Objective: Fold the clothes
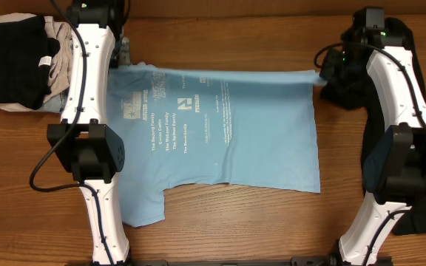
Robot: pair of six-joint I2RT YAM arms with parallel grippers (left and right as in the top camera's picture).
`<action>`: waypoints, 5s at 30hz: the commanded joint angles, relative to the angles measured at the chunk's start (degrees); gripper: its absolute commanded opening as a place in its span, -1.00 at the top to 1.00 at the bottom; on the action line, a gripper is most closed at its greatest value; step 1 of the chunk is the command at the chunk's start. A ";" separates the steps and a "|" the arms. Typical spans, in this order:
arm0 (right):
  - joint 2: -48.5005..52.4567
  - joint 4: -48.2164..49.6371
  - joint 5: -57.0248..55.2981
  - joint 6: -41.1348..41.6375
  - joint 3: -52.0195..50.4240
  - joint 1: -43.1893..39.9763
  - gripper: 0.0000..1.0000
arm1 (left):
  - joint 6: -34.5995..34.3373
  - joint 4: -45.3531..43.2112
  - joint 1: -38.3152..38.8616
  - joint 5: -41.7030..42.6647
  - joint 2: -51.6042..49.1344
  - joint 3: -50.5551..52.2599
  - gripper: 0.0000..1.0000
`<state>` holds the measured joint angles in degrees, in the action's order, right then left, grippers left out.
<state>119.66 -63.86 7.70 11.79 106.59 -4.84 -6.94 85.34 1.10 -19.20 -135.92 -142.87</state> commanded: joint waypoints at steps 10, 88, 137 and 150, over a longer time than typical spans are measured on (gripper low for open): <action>-0.92 -3.15 -0.13 -1.86 -9.51 -0.50 0.92 | -2.93 8.72 -1.81 8.76 1.29 10.80 0.91; -51.06 -4.09 1.84 7.06 -46.56 -0.37 -0.41 | -48.78 -29.92 2.62 23.23 59.39 108.69 -0.59; -37.22 10.40 -0.17 24.13 -66.34 1.64 -0.07 | -17.22 -25.97 -1.84 18.60 55.78 91.30 0.92; -37.22 18.25 -0.61 26.43 -70.16 1.62 0.70 | -16.79 -29.68 -1.84 18.56 55.78 89.31 0.92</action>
<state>82.26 -46.54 8.10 37.65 36.91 -3.53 -24.99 55.70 -0.43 0.54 -80.05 -50.48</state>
